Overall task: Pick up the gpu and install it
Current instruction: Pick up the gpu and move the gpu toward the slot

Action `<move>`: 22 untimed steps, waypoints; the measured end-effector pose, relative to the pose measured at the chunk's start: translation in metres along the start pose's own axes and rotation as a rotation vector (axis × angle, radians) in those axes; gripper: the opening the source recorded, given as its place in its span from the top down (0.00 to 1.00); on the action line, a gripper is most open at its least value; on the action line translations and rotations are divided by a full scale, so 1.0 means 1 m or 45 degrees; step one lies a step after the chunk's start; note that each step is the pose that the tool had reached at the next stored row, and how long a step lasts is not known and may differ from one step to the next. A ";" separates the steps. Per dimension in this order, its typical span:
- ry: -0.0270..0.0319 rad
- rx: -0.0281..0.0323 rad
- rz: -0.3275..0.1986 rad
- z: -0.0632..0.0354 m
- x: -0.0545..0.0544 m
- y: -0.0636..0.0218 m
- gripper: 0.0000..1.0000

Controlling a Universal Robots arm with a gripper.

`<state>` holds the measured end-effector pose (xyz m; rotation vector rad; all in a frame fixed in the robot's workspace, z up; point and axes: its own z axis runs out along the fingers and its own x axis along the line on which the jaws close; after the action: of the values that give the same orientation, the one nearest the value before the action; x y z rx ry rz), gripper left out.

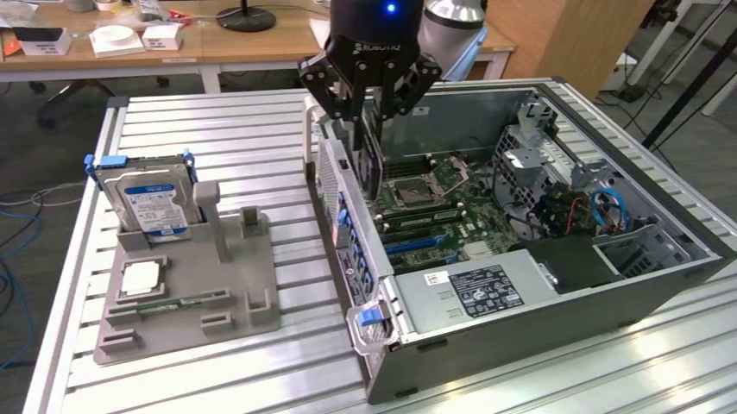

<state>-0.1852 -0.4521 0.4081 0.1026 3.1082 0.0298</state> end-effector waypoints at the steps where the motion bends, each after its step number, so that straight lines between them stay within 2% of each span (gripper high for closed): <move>1: 0.0000 0.0000 0.000 0.0000 0.000 0.0000 0.74; 22: -0.0001 -0.0001 0.000 0.0003 -0.008 0.0005 0.74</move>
<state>-0.1770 -0.4521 0.4081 0.1027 3.1081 0.0298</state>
